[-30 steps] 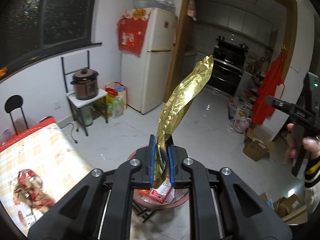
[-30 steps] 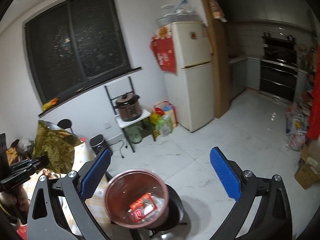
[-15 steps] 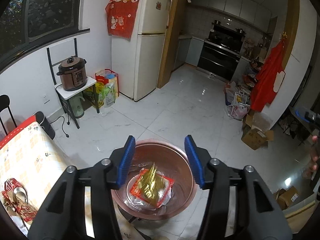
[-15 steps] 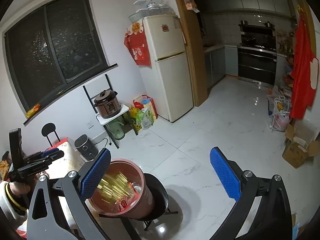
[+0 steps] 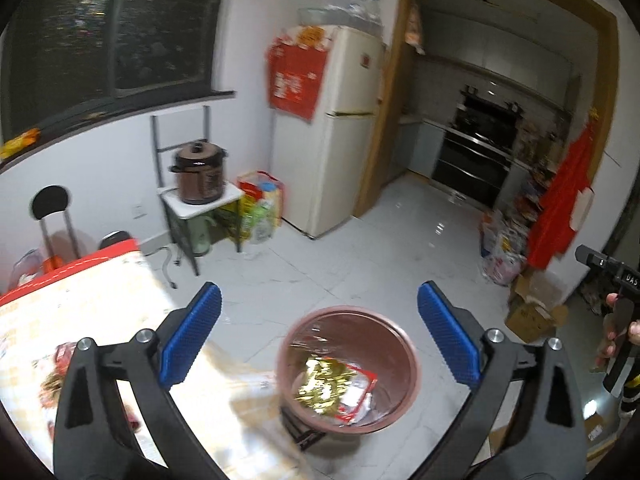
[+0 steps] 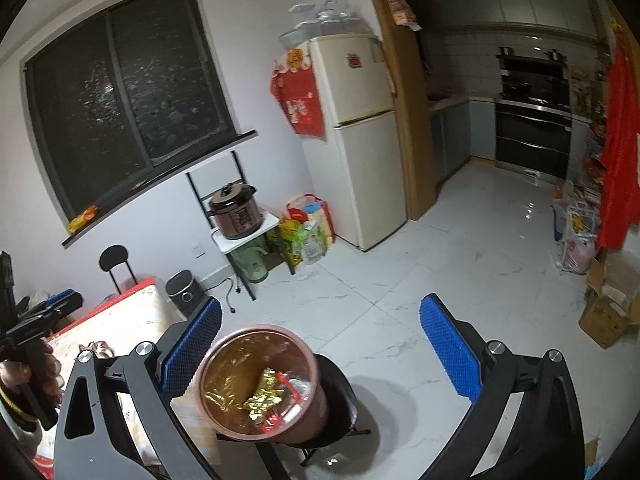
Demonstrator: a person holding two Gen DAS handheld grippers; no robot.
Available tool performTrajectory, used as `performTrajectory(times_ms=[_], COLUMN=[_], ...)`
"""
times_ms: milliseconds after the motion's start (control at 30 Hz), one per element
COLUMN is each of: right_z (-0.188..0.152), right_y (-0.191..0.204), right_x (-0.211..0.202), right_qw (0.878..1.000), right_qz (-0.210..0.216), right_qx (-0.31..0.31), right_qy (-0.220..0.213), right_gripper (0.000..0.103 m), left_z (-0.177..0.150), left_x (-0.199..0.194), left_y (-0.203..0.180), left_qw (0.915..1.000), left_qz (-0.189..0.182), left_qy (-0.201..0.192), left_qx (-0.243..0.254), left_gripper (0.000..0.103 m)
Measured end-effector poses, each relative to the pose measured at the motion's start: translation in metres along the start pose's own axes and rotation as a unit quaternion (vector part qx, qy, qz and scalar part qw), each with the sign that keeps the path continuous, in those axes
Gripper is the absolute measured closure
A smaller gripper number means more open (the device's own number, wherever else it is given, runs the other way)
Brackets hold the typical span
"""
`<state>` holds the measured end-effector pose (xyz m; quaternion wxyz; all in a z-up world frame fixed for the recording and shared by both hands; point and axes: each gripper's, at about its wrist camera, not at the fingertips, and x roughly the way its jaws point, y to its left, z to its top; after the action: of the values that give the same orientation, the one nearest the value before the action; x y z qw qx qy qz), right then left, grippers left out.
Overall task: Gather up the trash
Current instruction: 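Move both grippers back over the remaining trash on the table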
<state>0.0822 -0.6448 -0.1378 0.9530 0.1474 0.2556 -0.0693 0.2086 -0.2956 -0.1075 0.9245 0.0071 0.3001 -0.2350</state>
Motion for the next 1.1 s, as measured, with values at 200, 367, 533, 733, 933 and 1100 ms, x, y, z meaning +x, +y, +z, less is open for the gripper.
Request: performTrajectory(times_ms=[200, 367, 533, 733, 933, 1100], right_z=[0.002, -0.001, -0.01, -0.034, -0.061, -0.085], right_y=[0.042, 0.09, 0.146, 0.217, 0.286, 0.335], right_x=[0.012, 0.029, 0.042, 0.055, 0.058, 0.058], right_qw=[0.999, 0.996, 0.99, 0.979, 0.966, 0.957], right_qz=[0.035, 0.075, 0.115, 0.158, 0.19, 0.201], right_qx=[-0.019, -0.042, -0.07, -0.103, -0.136, -0.161], right_qy=[0.006, 0.021, 0.038, 0.074, 0.107, 0.132], right_gripper=[0.005, 0.005, 0.005, 0.005, 0.005, 0.005], left_z=[-0.018, -0.048, -0.085, -0.12, -0.146, -0.163], left_x=[-0.065, -0.123, -0.173, -0.217, -0.247, -0.265], left_y=[0.057, 0.115, 0.164, 0.202, 0.233, 0.259], left_qw=[0.9959, 0.9833, 0.9649, 0.9492, 0.9409, 0.9368], left_qz=[0.07, 0.144, 0.21, 0.246, 0.257, 0.255], left_qy=[-0.026, -0.033, -0.023, -0.014, -0.016, -0.017], left_qx=[-0.051, -0.106, -0.156, -0.195, -0.22, -0.239], left_gripper=[0.006, 0.006, 0.006, 0.006, 0.006, 0.006])
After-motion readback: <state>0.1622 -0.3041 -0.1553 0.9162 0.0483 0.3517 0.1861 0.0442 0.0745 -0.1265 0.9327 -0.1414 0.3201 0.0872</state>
